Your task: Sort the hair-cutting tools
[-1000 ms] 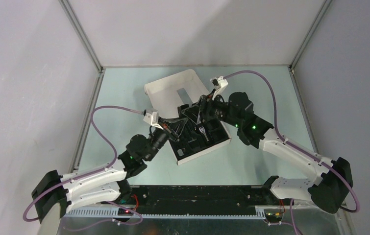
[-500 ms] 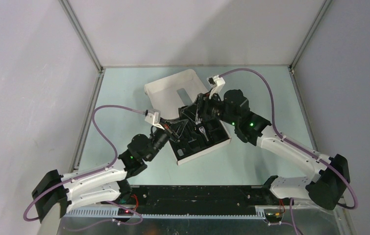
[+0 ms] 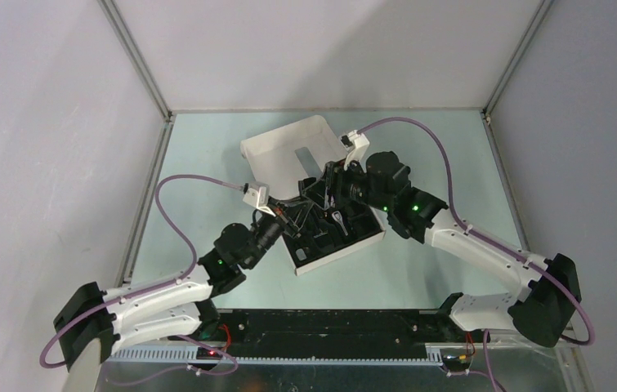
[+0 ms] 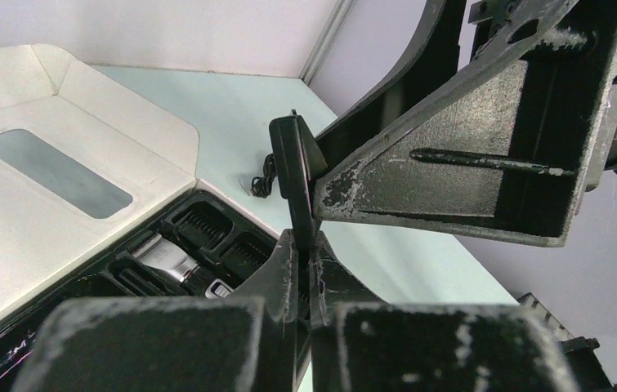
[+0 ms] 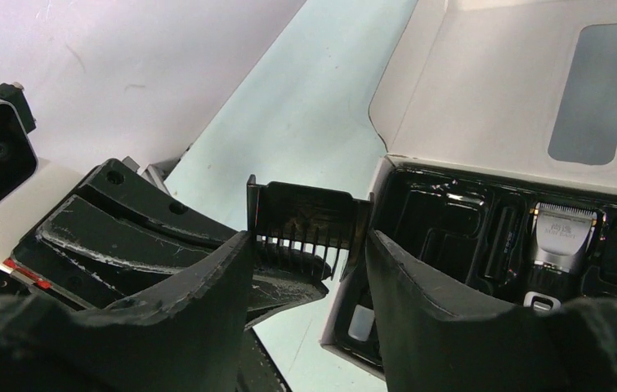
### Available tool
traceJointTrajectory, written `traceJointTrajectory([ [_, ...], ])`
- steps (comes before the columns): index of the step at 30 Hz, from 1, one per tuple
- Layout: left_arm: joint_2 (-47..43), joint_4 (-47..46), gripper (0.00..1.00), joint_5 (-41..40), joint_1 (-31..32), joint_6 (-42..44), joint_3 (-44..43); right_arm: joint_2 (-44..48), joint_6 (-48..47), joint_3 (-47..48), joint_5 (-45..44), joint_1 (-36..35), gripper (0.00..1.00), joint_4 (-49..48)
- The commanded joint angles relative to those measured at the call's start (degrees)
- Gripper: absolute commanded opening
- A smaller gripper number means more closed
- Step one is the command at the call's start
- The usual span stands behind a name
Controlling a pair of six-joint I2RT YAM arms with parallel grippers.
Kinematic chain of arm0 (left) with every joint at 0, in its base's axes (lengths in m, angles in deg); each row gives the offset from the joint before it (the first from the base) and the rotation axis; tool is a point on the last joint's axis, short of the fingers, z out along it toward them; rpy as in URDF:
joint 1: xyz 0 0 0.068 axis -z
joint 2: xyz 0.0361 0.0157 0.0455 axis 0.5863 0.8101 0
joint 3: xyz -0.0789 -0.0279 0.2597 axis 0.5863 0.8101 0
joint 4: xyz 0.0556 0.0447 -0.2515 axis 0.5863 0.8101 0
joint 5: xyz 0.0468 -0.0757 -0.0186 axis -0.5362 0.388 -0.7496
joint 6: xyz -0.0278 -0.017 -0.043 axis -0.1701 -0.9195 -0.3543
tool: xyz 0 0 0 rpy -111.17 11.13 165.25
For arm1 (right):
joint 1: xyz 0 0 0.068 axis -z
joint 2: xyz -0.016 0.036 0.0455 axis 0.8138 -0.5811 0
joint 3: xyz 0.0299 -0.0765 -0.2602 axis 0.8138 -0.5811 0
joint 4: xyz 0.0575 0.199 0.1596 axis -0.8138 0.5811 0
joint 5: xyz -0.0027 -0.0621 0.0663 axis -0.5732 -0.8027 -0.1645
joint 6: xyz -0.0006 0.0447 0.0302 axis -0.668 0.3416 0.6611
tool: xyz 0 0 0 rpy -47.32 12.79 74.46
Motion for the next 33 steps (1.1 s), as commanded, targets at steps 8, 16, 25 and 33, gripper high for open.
traceJointTrajectory([
  [8, 1.0, 0.3, 0.01, 1.3, -0.4, 0.0, -2.9, 0.0, 0.1, 2.7, -0.6, -0.3, 0.47, -1.8],
  [16, 0.3, 1.5, 0.26, 0.0, -0.4, 0.7, -2.8, 0.2, -1.4, 2.7, -2.3, -0.3, 0.26, 0.3],
  [25, -2.3, 6.2, 0.77, -4.4, -0.5, 1.7, -3.0, 1.2, -3.6, 2.7, -3.1, 2.6, 0.19, 4.9],
  [33, -7.8, 27.0, 0.95, -5.2, -8.9, -2.9, -8.7, 0.1, -7.1, 2.6, -6.4, 4.0, 0.18, 16.5],
])
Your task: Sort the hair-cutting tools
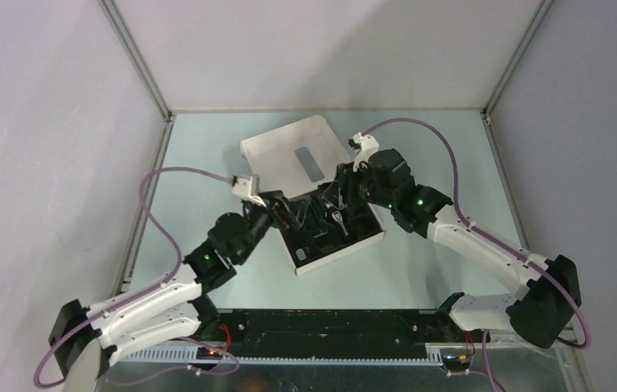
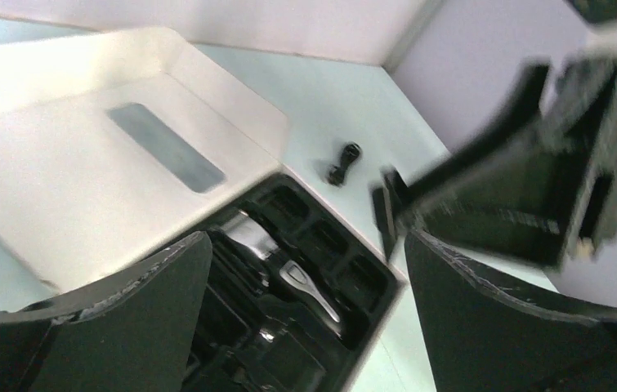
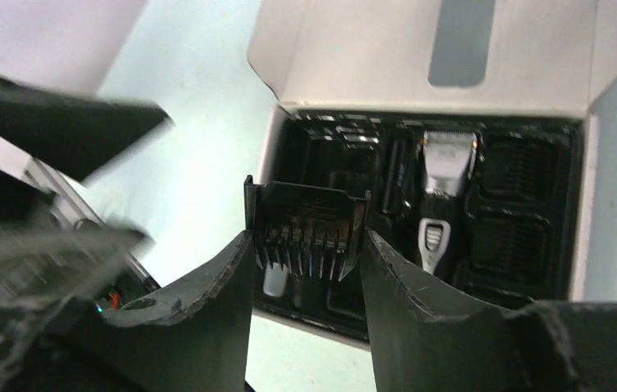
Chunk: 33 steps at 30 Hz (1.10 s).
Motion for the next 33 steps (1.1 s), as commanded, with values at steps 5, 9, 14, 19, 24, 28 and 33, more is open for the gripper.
traceJointTrajectory([
  [5, -6.3, 26.5, 0.97, 2.0, -17.4, -3.2, -10.4, -3.0, -3.4, 2.6, -4.7, -3.1, 0.18, 12.1],
  [9, -7.8, 36.1, 0.97, 6.1, -30.0, -3.5, -13.6, -6.1, -2.9, 2.5, -5.8, -6.0, 0.18, 13.4],
  [14, -10.2, 41.6, 0.97, 0.8, -39.2, 0.7, -14.0, -10.6, -1.7, 2.5, -6.2, -8.7, 0.16, 12.4],
  [19, -11.7, 41.5, 0.97, -8.7, -39.4, 7.1, -11.7, -14.3, -1.4, 2.6, -10.5, -10.2, 0.16, 11.7],
  [24, -12.2, 40.4, 0.96, -14.3, -39.3, 9.3, -10.0, -17.1, -1.5, 2.5, -13.2, -11.0, 0.15, 10.0],
  [28, -12.4, 39.8, 0.96, -14.6, -39.3, 10.1, -9.8, -19.3, -1.6, 2.6, -14.7, -11.6, 0.14, 7.9],
  [33, -12.5, 39.5, 0.96, -14.6, -39.3, 10.8, -9.4, -21.2, -1.8, 2.5, -15.8, -11.9, 0.13, 7.5],
])
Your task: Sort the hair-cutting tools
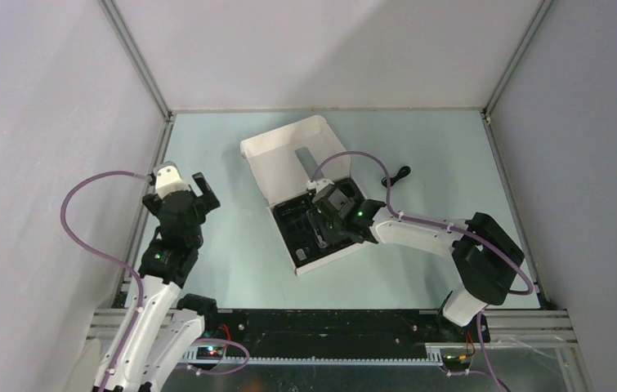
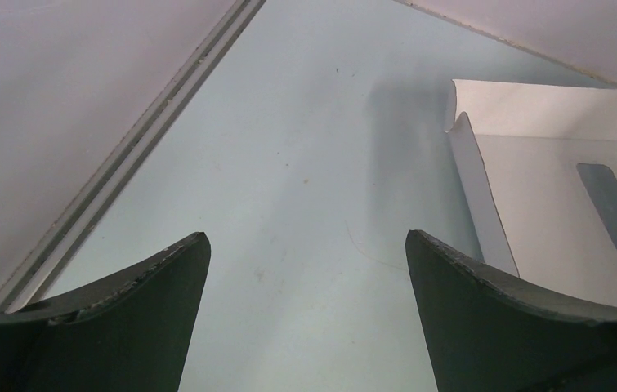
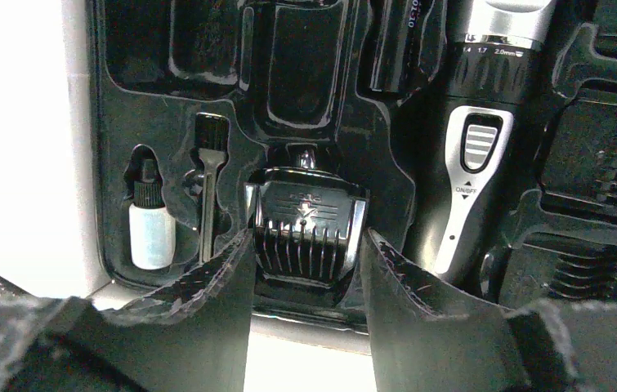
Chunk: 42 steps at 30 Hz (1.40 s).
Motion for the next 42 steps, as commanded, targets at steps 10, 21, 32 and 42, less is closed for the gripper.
traceJointTrajectory([
  [10, -0.2, -1.6, 0.96, -1.2, -0.3, 2.3, 1.0, -2.9, 0.5, 5.8, -1.9, -1.7, 0.18, 5.6],
  [21, 0.0, -1.8, 0.96, -0.5, -0.3, 2.6, 1.1, -4.2, 1.6, 7.5, -1.7, -1.9, 0.40, 8.8],
  [32, 0.0, -1.9, 0.96, 0.3, -0.3, 2.6, 1.2, -1.7, 1.1, 9.4, -1.7, -1.9, 0.66, 9.2],
  [42, 0.0, -2.1, 0.96, 0.5, -0.3, 2.6, 1.2, -0.5, -0.3, 9.8, -3.3, -1.5, 0.51, 8.5],
])
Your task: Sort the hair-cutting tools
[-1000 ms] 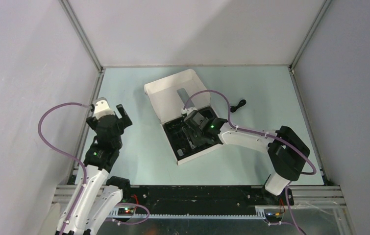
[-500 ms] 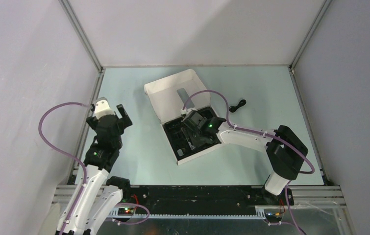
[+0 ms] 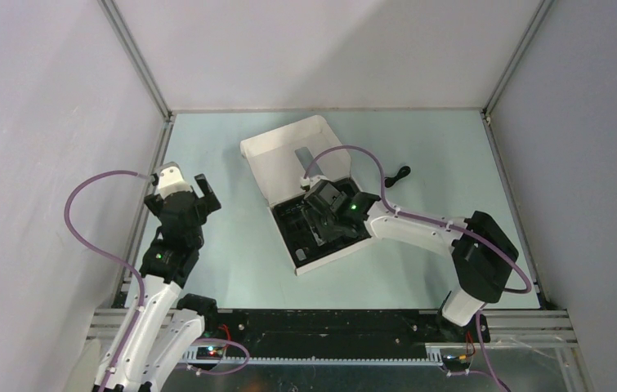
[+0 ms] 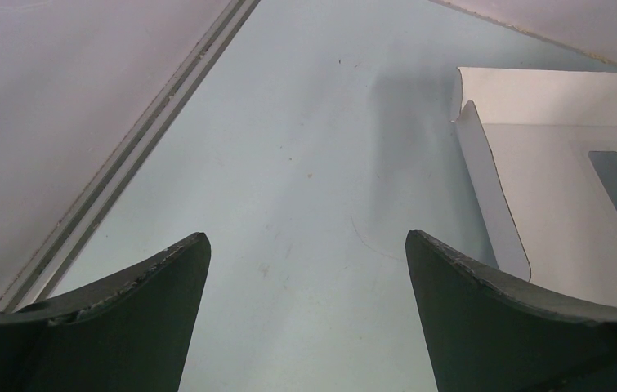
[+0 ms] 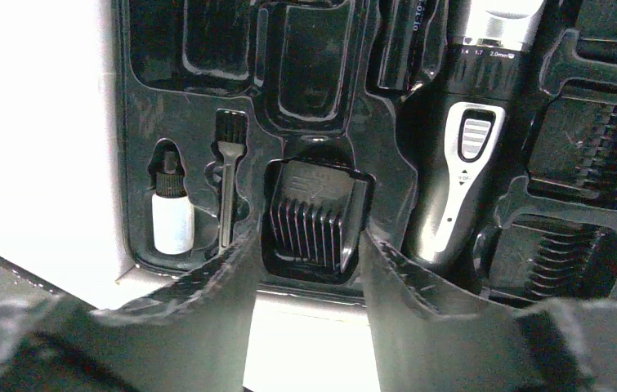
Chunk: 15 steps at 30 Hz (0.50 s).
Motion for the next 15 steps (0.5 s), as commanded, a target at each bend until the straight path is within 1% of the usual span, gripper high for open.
traceJointTrajectory([
  [1, -0.1, -2.0, 0.96, 0.4, -0.3, 1.1, 0.4, 1.7, -0.8, 2.3, -1.3, 0.5, 0.46, -0.7],
  [2, -0.1, -1.9, 0.96, 0.4, -0.3, 1.1, 0.5, 1.3, -0.8, 2.3, -1.3, 0.6, 0.43, -0.8],
  [3, -0.1, -1.9, 0.96, 0.4, -0.3, 1.1, 0.4, 1.0, -0.9, 2.3, -1.2, 0.8, 0.37, -0.9],
  [4, -0.2, -1.9, 0.96, 0.4, -0.3, 1.1, 0.4, 0.5, -1.0, 2.3, -1.2, 0.9, 0.35, -0.9],
  [6, -0.1, -1.9, 0.96, 0.5, -0.3, 1.1, 0.4, -0.3, -1.2, 2.3, -1.3, 1.3, 0.26, -1.0],
  [10, -0.1, -2.0, 0.96, 0.6, -0.3, 1.1, 0.6, -1.8, -1.4, 2.3, -1.2, 1.7, 0.18, -0.6],
  [15, -0.2, -2.0, 0.96, 0.5, -0.3, 1.2, 0.6, -4.2, -1.5, 2.1, -1.1, 1.7, 0.13, 0.5],
])
